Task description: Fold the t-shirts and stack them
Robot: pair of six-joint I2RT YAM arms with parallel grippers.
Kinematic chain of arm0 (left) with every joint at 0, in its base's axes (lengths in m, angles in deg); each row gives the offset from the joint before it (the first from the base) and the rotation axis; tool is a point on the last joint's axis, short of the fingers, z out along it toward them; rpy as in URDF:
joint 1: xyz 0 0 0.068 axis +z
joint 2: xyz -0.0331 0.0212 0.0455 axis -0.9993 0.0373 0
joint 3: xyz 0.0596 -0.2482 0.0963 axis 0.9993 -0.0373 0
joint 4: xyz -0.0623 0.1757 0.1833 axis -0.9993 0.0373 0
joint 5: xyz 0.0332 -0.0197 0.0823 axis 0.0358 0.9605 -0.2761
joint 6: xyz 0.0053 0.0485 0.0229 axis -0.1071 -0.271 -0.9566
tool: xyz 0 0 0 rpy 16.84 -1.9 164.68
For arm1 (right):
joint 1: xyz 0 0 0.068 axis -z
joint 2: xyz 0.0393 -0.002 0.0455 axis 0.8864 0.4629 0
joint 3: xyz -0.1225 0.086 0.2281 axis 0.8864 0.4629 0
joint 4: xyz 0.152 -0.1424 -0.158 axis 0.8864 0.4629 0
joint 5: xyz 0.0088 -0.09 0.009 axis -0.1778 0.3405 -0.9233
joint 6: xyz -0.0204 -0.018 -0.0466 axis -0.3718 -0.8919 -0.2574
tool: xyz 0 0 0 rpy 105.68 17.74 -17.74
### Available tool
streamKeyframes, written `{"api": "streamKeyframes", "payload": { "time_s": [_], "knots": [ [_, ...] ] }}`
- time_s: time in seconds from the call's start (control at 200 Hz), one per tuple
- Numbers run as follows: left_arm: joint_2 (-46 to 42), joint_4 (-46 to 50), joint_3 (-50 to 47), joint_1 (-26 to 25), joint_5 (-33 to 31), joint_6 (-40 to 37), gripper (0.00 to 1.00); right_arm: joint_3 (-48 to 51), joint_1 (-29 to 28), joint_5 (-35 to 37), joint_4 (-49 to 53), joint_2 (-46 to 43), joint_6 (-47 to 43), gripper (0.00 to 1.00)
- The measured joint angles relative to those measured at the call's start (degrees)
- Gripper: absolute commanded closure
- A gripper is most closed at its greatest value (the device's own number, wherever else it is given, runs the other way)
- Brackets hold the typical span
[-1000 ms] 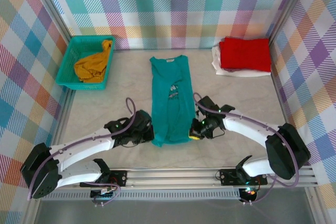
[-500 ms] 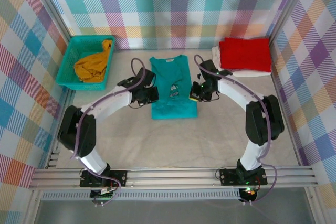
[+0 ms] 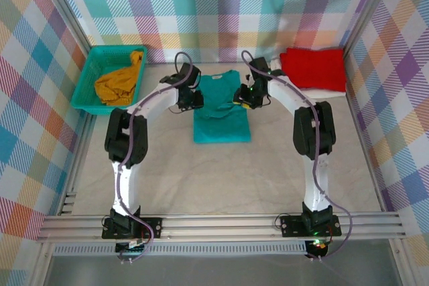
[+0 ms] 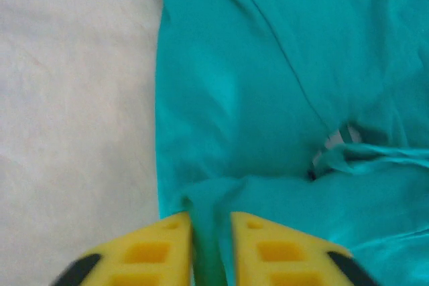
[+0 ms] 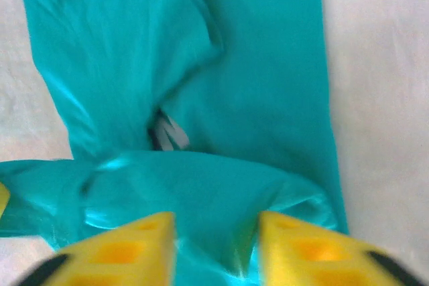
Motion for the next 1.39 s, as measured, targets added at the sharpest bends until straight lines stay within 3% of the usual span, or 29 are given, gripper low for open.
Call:
{"api": "streamKeyframes", "payload": {
  "time_s": [0.09, 0.195, 0.43, 0.55, 0.68, 0.93, 1.15, 1.295, 1.395],
  "knots": [
    [2.54, 0.59, 4.13, 0.94, -2.58, -1.01, 0.62, -3.39, 1.22, -0.39, 0.26, 1.51, -0.61, 0.55],
    [-1.22, -1.18, 0.33, 1.16, -4.92, -0.5, 0.63, -0.04, 2.1, -1.05, -1.07, -1.92, -1.51, 0.58],
    [-20.46, -9.33, -22.73, -5.7, -4.13, 0.55, 0.74, 25.81, 1.18, -6.49, -9.84, -20.13, -1.79, 0.73],
    [-20.31, -13.7, -27.82, -8.92, -1.64, 1.33, 0.76, 31.74, -0.92, -7.87, -14.14, -21.0, -1.14, 0.75],
    [-16.94, -19.12, -31.8, -8.9, 0.52, 2.38, 0.81, 32.79, -2.99, -9.05, -16.52, -18.47, -1.01, 0.81],
    [-14.82, -30.82, -41.27, -9.18, 2.01, 6.51, 0.81, 37.29, -4.02, -9.62, -23.17, -13.94, 0.17, 0.83],
    [-20.17, -38.66, -50.36, -10.43, 1.31, 9.66, 0.82, 45.16, -4.96, -10.78, -30.03, -15.61, 2.05, 0.85],
    [-27.47, -38.07, -58.1, -13.62, 0.22, 13.35, 0.81, 53.46, -8.02, -10.75, -31.19, -22.05, 4.94, 0.84],
    [-32.94, -33.16, -60.92, -14.71, -0.63, 15.34, 0.71, 57.09, -9.7, -10.1, -27.76, -26.93, 7.13, 0.76]
  ]
}}
